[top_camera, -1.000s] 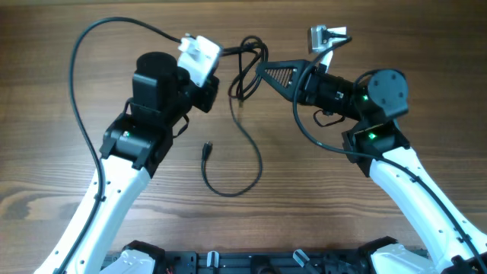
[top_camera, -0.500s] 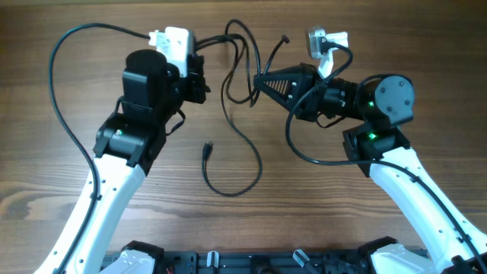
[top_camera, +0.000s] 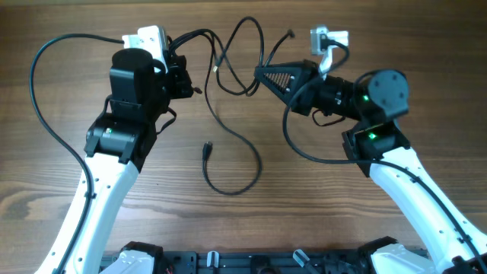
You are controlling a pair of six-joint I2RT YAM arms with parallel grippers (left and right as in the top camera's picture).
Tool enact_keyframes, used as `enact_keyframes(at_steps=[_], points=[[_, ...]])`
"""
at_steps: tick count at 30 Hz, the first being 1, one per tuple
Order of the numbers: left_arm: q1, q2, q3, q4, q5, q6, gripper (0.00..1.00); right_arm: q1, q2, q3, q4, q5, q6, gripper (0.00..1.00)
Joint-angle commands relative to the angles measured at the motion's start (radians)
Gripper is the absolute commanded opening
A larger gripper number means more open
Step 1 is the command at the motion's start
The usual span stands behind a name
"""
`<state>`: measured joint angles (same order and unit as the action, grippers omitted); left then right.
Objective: Untangle cables
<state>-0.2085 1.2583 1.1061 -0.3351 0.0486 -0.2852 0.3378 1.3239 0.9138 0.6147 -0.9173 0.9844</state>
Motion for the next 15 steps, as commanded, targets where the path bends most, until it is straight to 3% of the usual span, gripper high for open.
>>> enact_keyframes(at_steps=[1,2,5,7,9,12,15], points=[[0.006,-0.014,0.007,0.017,-0.024,-0.019,0.04,0.002,-0.004,0.007,-0.246,0.173,0.025,0.07],[0.006,-0.014,0.007,0.018,-0.024,-0.019,0.04,0.002,-0.003,0.007,-0.327,0.210,0.048,0.11],[0.006,-0.015,0.007,0.026,-0.023,-0.013,0.04,0.002,-0.003,0.007,-0.526,0.274,0.072,0.65],[0.006,-0.018,0.007,0.033,-0.024,-0.007,0.04,0.002,-0.003,0.007,-0.579,0.275,0.071,0.88],[0.006,-0.021,0.007,0.046,-0.023,-0.007,0.04,0.002,-0.003,0.007,-0.608,0.275,0.069,0.99],[0.006,-0.030,0.007,0.064,0.012,0.007,0.04,0.002,-0.003,0.007,-0.615,0.275,0.062,1.00],[0.006,-0.040,0.007,0.077,0.100,0.093,0.04,0.002,-0.003,0.007,-0.599,0.274,0.035,1.00]])
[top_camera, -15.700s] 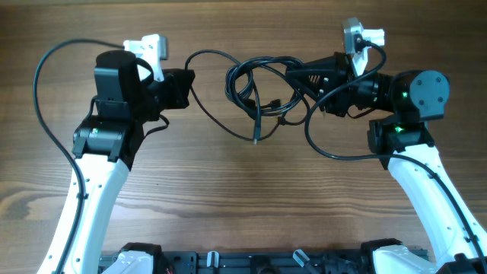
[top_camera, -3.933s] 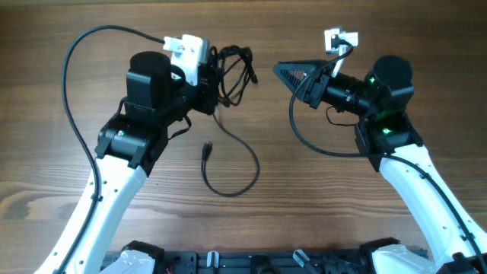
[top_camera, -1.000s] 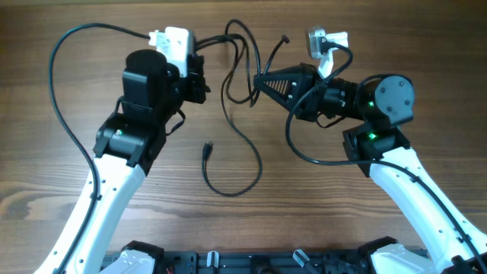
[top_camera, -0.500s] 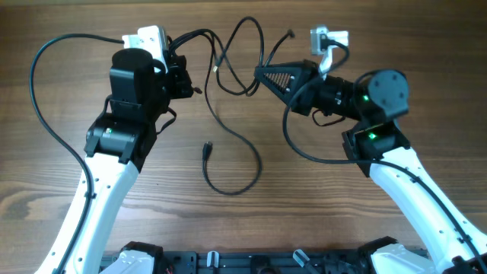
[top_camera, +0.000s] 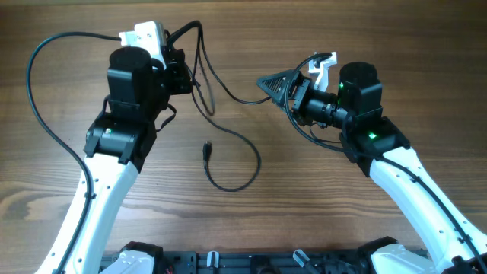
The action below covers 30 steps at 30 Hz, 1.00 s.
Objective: Untangle cables
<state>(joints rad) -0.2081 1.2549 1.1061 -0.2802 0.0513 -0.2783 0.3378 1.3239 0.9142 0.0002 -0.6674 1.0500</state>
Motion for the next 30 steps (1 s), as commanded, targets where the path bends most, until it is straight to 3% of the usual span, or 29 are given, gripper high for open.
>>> enact_keyframes(at_steps=[1,8,11,17,20,21,22,26,30], points=[[0.005,-0.040,0.007,0.027,0.137,0.116,0.04,0.002,-0.003,0.007,0.022,0.024,-0.048,1.00],[0.005,-0.085,0.007,0.061,0.387,0.403,0.04,0.002,-0.003,0.007,-0.031,-0.066,-0.358,1.00],[0.006,-0.109,0.007,0.088,0.384,0.459,0.04,0.002,-0.003,0.007,-0.173,-0.053,-0.433,1.00],[0.005,-0.117,0.007,0.143,0.216,0.458,0.04,0.002,-0.003,0.007,-0.364,0.031,-0.365,1.00],[0.005,-0.117,0.007,0.097,0.208,0.480,0.04,0.002,-0.004,0.007,-0.333,-0.012,-0.370,1.00],[0.004,-0.117,0.007,0.063,0.226,0.540,0.04,0.002,-0.004,0.007,-0.311,-0.032,-0.371,1.00],[0.003,-0.117,0.007,-0.012,0.275,0.676,0.04,0.002,-0.003,0.007,-0.251,-0.082,-0.400,1.00],[0.003,-0.117,0.007,-0.158,0.368,0.879,0.04,0.002,-0.004,0.007,-0.093,-0.196,-0.456,1.00],[0.003,-0.116,0.007,-0.225,0.409,0.929,0.04,0.002,-0.004,0.007,0.080,-0.259,-0.510,0.99]])
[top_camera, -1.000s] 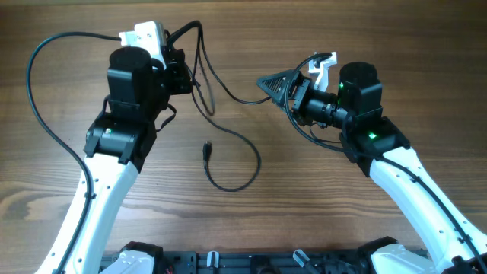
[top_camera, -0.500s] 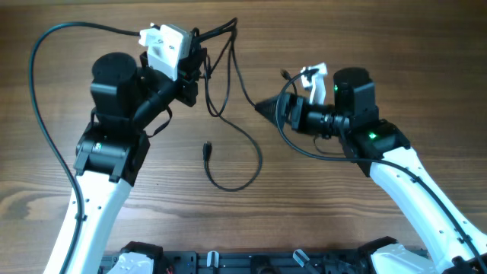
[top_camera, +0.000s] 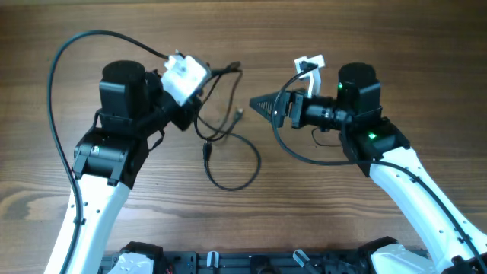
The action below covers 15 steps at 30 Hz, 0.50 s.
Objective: Untangle cables
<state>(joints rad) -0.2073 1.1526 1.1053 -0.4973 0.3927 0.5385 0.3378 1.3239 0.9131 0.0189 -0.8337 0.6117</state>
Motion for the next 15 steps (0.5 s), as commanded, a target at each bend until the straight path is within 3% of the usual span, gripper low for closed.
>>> enact_keyframes(at_steps=[1,8,15], points=[[0.002,-0.014,0.008,-0.009,0.068,0.112,0.04,0.002,-0.004,0.008,0.105,-0.104,-0.119,0.99],[0.002,-0.014,0.008,-0.014,0.237,0.113,0.04,0.002,-0.004,0.008,0.138,-0.192,-0.581,1.00],[0.002,-0.014,0.008,-0.058,0.532,0.112,0.04,0.002,-0.003,0.008,0.139,-0.192,-0.718,0.95]])
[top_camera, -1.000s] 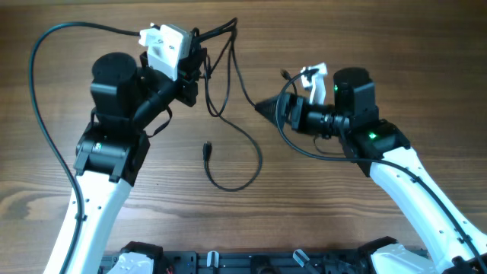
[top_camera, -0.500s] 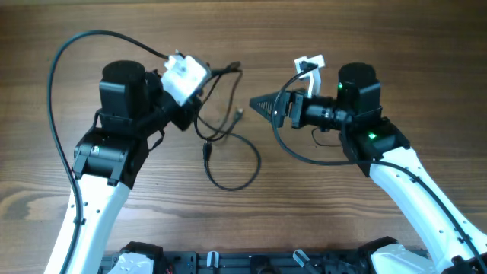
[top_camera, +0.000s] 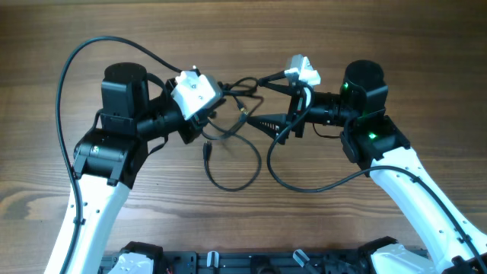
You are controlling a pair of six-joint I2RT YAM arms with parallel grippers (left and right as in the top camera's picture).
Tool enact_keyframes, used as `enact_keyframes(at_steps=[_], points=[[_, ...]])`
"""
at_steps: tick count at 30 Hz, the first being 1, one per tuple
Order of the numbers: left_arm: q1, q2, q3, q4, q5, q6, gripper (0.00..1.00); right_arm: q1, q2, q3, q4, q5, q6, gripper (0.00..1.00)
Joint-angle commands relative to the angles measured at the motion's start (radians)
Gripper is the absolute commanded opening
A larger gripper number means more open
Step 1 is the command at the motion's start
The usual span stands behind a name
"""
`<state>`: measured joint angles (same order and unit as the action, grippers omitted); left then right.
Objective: Untangle cables
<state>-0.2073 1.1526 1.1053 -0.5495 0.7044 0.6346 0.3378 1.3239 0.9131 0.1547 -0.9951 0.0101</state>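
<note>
Thin black cables (top_camera: 234,180) lie tangled at the table's middle, with one plug (top_camera: 207,151) on the wood and another plug (top_camera: 241,113) raised between the arms. My left gripper (top_camera: 216,109) sits mostly hidden under its white wrist camera, and it appears shut on a strand that runs out to the upper right. The right gripper (top_camera: 251,120) points left as a thin black wedge, its tip right beside the raised plug. Whether its jaws are apart is not visible from above.
The left arm's own lead (top_camera: 84,57) arcs high over the left side. Another lead (top_camera: 304,186) from the right wrist camera (top_camera: 302,72) sags in a loop onto the wooden table (top_camera: 426,46) below the right arm.
The right gripper has rolled over, its camera now on top, and moved lower left to the raised plug. The left wrist has shifted slightly right. The right camera lead now sags further down.
At first the left gripper held the cable high at the far side while the right gripper sat by a loop. A strand then stretched between them. Later the left had brought its cable down to mid-table, and now both grippers meet over the tangle.
</note>
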Motion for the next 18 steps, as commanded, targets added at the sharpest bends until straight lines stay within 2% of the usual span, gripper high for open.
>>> enact_keyframes(at_steps=[1,3,10,11,12,13,15,16,18], points=[[0.002,-0.014,0.008,-0.005,0.237,0.016,0.04,0.002,-0.004,0.008,0.006,-0.031,-0.116,0.94],[0.002,-0.014,0.008,-0.006,0.270,0.016,0.04,0.002,-0.004,0.008,0.006,-0.036,-0.117,0.86],[0.002,-0.014,0.008,-0.035,0.286,0.016,0.04,0.002,-0.004,0.008,0.010,-0.039,-0.120,0.86],[0.002,-0.014,0.008,-0.038,0.286,0.016,0.04,0.002,-0.004,0.008,0.010,-0.043,-0.128,0.81],[0.002,-0.014,0.008,-0.042,0.287,0.016,0.04,0.002,-0.003,0.008,0.009,-0.067,-0.155,0.70],[0.002,-0.014,0.008,-0.043,0.286,0.016,0.04,0.002,-0.003,0.008,0.010,-0.092,-0.175,0.63],[0.002,-0.014,0.008,-0.036,0.286,0.016,0.04,0.002,-0.003,0.008,0.010,-0.129,-0.185,0.14],[0.002,-0.014,0.008,-0.030,0.286,0.016,0.04,0.002,-0.004,0.008,0.008,-0.129,-0.169,0.05],[0.002,-0.014,0.008,-0.018,0.271,0.016,0.04,0.002,-0.004,0.008,0.008,-0.143,-0.151,0.05]])
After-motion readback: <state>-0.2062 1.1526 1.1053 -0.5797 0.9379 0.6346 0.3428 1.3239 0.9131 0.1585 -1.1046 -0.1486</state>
